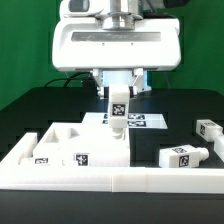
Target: Assemble one leg
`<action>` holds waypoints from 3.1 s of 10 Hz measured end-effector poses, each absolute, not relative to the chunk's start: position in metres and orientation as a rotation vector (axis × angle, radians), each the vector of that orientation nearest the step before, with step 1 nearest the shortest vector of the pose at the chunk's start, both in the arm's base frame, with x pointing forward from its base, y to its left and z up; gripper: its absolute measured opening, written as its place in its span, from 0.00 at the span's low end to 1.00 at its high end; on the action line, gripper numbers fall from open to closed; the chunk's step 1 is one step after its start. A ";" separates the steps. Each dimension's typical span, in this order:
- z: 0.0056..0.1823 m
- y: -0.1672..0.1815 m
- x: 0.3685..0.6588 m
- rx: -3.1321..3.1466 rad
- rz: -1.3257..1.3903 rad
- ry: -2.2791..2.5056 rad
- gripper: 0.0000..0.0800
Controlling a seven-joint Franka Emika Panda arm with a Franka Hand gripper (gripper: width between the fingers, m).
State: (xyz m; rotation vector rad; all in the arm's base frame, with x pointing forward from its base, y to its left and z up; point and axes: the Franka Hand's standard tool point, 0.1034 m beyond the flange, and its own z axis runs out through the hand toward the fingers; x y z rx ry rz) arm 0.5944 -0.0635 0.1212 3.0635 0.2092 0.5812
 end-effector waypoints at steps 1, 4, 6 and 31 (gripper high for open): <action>0.120 -0.072 0.588 3.030 0.615 0.223 0.36; 0.117 -0.067 0.587 3.048 0.591 0.219 0.36; 0.112 -0.067 0.580 3.050 0.594 0.185 0.36; 0.093 -0.064 0.571 3.148 0.404 0.145 0.81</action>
Offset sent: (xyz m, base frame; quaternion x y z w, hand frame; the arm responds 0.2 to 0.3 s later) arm 0.0000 0.0000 0.0000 0.0000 0.0000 0.0000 1.0000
